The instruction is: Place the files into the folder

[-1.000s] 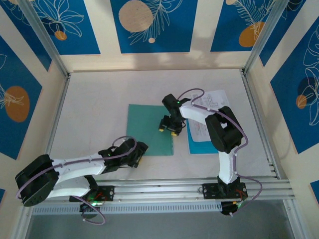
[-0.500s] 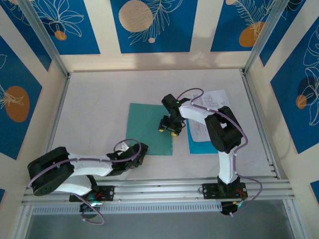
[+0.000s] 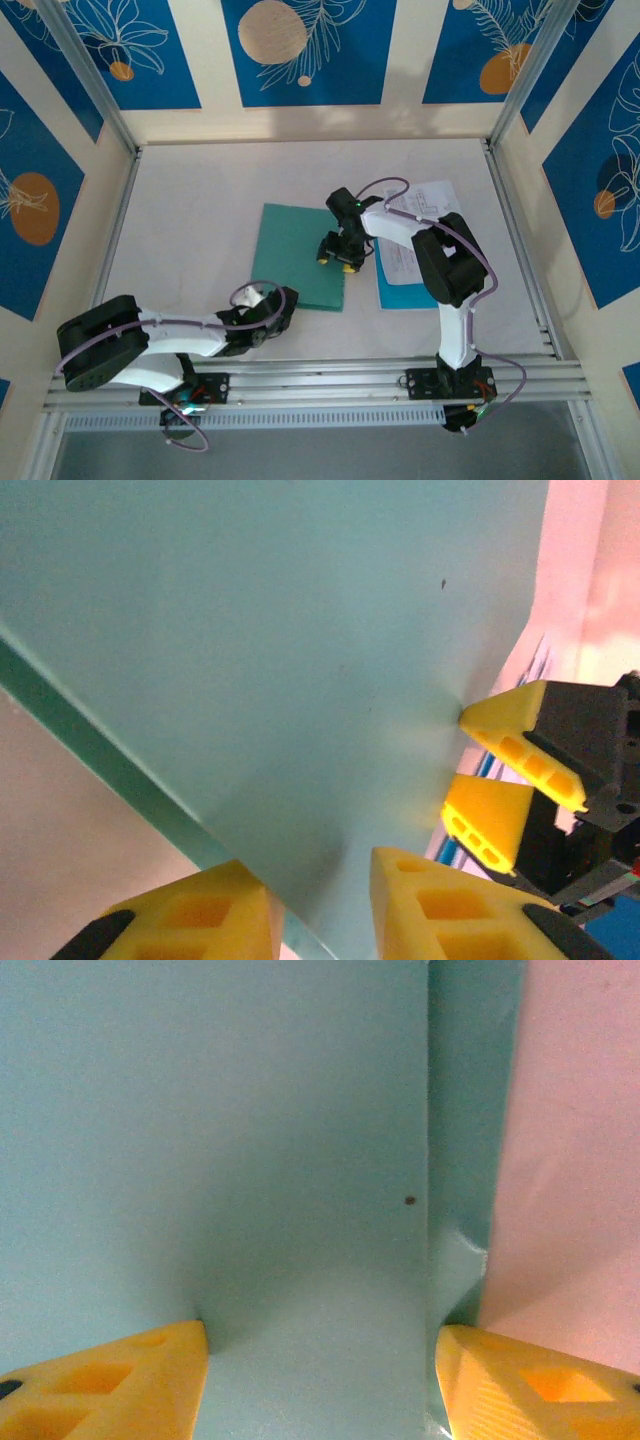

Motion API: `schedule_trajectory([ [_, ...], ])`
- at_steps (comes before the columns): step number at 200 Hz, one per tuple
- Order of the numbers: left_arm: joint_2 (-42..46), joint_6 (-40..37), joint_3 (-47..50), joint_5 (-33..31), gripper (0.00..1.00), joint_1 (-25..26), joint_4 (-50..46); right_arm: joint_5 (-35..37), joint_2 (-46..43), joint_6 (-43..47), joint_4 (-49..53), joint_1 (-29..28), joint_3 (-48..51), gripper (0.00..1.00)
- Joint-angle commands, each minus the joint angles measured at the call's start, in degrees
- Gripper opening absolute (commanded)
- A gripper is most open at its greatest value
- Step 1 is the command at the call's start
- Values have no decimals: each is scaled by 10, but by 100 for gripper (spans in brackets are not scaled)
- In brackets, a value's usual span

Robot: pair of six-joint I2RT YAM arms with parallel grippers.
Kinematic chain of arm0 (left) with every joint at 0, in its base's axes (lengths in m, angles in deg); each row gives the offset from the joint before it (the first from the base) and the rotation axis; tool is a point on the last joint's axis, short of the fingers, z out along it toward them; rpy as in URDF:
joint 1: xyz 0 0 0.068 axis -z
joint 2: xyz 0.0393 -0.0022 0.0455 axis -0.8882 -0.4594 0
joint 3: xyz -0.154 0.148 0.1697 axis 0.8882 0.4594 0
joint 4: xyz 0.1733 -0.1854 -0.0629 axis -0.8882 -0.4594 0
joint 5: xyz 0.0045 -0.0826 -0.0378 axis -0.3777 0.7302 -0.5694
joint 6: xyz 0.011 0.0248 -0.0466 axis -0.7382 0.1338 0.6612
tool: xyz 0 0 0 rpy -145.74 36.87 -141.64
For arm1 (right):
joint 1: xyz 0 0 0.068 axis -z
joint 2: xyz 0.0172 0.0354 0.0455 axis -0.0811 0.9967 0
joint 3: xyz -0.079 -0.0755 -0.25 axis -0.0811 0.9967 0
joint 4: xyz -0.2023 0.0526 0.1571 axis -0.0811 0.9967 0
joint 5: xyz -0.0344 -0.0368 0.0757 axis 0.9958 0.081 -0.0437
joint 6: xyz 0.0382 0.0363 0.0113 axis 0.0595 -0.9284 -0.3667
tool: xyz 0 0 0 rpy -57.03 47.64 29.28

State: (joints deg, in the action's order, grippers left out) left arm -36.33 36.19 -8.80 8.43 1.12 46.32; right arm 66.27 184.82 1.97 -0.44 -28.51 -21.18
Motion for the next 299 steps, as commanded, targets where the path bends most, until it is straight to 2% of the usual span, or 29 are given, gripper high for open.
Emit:
schedule_trajectory([
  [1, 4, 1, 6, -23, 17, 7, 34, -54, 7, 14, -10, 5, 12, 64],
  [24, 23, 6, 11, -24, 0, 10, 30, -73, -8, 14, -23, 14, 15, 63],
  [100, 79, 43, 40, -28, 0, 14, 27, -155, -50, -18, -71, 49, 40, 61],
  [155, 68, 57, 57, -14, 0, 14, 81, -199, -72, -70, -113, 62, 70, 49],
  [200, 76, 58, 64, -2, 0, 14, 77, -220, -78, -85, -134, 65, 81, 42],
  [227, 83, 61, 64, 5, 0, 14, 65, -223, -80, -88, -143, 59, 90, 31],
  [280, 84, 63, 66, 18, 0, 14, 62, -194, -101, -97, -146, 57, 101, 0],
  [299, 90, 60, 65, 23, 0, 14, 61, -185, -102, -98, -137, 57, 100, 0],
])
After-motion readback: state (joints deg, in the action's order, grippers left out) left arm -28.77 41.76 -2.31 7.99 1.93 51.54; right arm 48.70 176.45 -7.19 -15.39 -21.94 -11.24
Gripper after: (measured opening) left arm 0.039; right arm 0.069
